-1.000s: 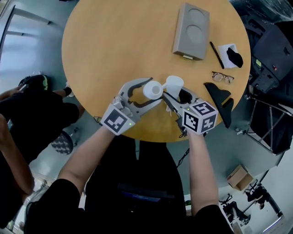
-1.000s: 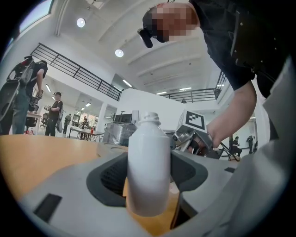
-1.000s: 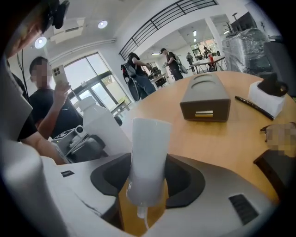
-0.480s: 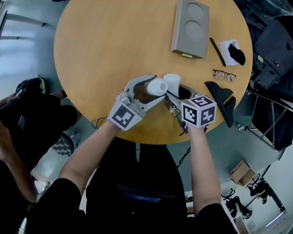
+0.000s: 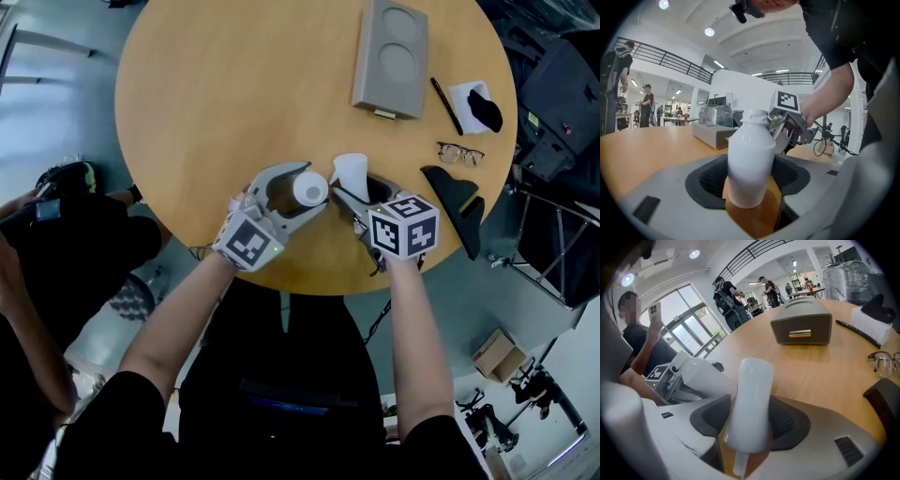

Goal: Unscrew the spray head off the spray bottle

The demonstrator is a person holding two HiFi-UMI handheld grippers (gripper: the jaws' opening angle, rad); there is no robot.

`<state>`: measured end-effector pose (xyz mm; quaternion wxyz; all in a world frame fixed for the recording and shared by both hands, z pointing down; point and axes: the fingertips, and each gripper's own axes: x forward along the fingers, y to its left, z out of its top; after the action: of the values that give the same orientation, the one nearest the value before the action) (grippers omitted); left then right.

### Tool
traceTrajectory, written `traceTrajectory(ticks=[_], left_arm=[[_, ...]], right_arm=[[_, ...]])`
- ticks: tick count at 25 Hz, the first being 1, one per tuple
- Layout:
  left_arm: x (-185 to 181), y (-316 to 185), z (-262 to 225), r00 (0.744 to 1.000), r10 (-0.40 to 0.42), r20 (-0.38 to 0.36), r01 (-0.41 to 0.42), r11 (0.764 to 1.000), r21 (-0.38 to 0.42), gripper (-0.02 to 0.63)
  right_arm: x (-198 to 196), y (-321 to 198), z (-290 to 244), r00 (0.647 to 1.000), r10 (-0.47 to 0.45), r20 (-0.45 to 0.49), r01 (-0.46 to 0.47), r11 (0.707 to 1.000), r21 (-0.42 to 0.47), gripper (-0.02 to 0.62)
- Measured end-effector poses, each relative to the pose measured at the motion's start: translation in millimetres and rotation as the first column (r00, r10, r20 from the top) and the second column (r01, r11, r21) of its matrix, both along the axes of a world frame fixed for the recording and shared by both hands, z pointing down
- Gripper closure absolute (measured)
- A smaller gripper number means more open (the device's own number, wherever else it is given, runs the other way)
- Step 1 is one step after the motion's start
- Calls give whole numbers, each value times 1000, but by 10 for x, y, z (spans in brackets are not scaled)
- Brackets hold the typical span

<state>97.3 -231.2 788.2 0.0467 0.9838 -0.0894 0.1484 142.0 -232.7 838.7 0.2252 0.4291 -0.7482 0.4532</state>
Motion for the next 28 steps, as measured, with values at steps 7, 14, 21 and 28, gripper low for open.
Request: traceTrajectory(ticks=[7, 14, 21, 28], left_arm=[[-146, 101, 28, 999, 19, 31, -19, 1000, -13, 249], [-389, 176, -259, 999, -40, 31, 40, 999, -9, 241], [-586, 456, -1391, 993, -104, -49, 103, 994, -31, 241], [-697, 740, -2742, 976, -116, -183, 100, 991, -94, 276]], right_arm=[[-46, 13, -41, 999, 2, -44, -2, 1000, 12, 235], [-3, 106, -348, 996, 31, -80, -26, 998, 58, 215], [-6, 273, -1308, 991, -17, -134, 50, 969, 242, 215], [-478, 617, -3063, 986, -137, 92, 61, 823, 565, 278]])
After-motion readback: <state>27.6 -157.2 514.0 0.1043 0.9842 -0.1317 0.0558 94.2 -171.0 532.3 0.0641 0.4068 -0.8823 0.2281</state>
